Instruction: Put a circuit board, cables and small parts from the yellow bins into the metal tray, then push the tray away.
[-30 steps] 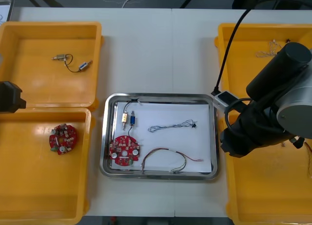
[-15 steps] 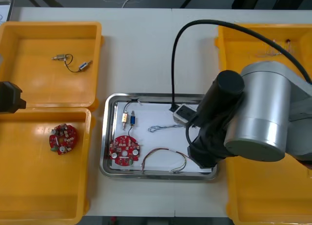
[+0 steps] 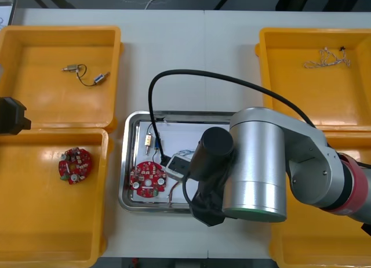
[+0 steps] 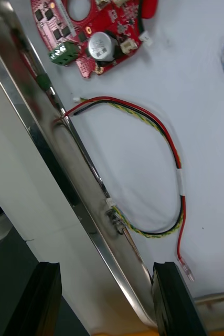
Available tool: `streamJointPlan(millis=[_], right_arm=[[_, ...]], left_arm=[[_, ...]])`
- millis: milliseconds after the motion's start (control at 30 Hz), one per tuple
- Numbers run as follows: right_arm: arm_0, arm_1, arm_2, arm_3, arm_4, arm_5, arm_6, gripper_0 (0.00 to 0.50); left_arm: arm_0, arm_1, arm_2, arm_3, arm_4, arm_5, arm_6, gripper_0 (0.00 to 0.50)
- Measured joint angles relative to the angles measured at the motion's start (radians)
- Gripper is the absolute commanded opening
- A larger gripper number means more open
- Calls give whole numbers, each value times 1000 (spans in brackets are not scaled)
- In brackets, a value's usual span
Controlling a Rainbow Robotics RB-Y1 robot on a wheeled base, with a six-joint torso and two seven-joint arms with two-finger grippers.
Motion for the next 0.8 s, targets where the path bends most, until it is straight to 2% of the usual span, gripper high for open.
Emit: streamJointPlan(millis=[367, 600, 800], right_arm=[[-83, 85, 190, 119, 115, -69, 60, 500], [-92, 108, 254, 143, 150, -88, 74, 500], [-93, 115, 318, 160, 217, -115, 79, 500]], left_arm=[[0, 0, 0, 0, 0, 0, 0, 472], [0, 0, 0, 0, 0, 0, 0, 470], [0, 0, 0, 0, 0, 0, 0, 474]])
